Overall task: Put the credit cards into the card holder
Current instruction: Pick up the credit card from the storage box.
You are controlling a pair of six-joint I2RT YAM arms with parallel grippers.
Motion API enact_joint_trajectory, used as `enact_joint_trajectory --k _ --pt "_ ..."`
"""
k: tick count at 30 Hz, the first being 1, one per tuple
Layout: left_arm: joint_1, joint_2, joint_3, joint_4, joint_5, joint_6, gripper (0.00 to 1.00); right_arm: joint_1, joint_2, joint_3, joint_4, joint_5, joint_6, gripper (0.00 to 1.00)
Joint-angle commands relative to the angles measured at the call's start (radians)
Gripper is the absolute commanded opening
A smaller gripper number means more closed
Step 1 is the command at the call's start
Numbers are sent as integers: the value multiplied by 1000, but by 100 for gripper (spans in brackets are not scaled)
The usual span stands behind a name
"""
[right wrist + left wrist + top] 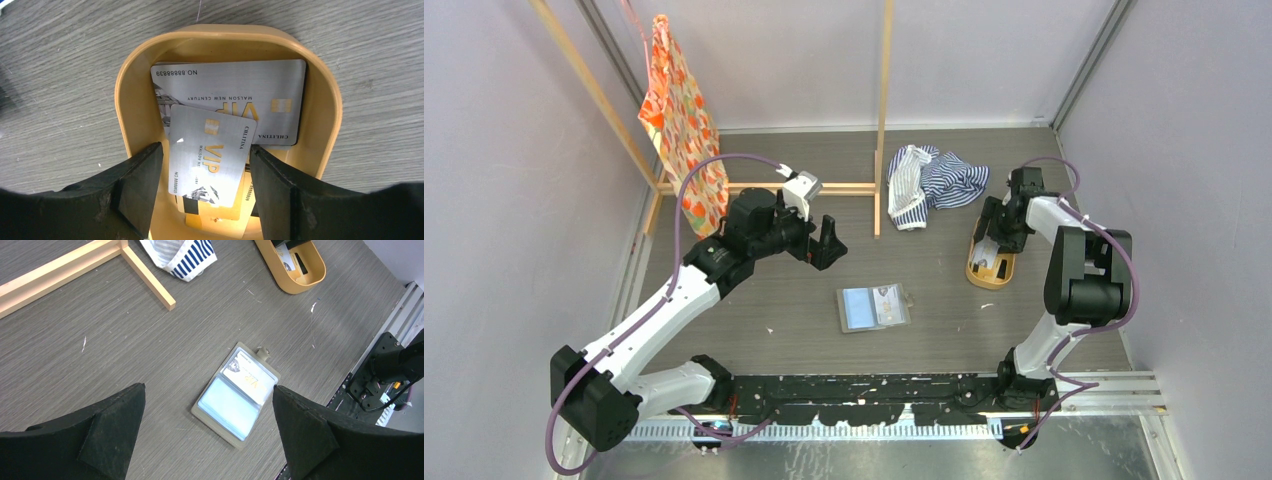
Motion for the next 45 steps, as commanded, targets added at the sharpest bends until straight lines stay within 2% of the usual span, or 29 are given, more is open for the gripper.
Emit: enact_joint_trajectory --k 1,5,10,13,18,20,23,30,37,40,45 --pt "3 -7 1 38 18 12 100 6 60 -32 -26 -2 -27 69" --pt "3 -11 0 37 15 13 100 13 102 -21 -47 93 -37 63" --pt "3 -11 1 36 10 16 100 40 89 -15 -50 184 -77 64" --pt "4 -7 3 34 12 16 100 18 106 9 -55 116 -52 67" --pt "3 -6 1 33 5 18 100 14 102 27 -22 232 -106 66" --pt "4 -6 2 32 6 18 100 9 79 20 -10 208 -103 62" --pt "4 -4 2 32 10 18 100 8 62 17 -16 141 -92 50" --pt "3 -11 2 30 5 19 100 8 35 21 -17 78 -87 31" --pt "3 -4 -1 38 16 14 100 -10 -40 6 -4 6 -71 8" --pt "4 0 -9 58 45 3 100 -39 -41 6 -11 -42 -58 2" --pt "0 10 -48 184 162 -80 97 -79 -63 8 -26 -94 -49 1"
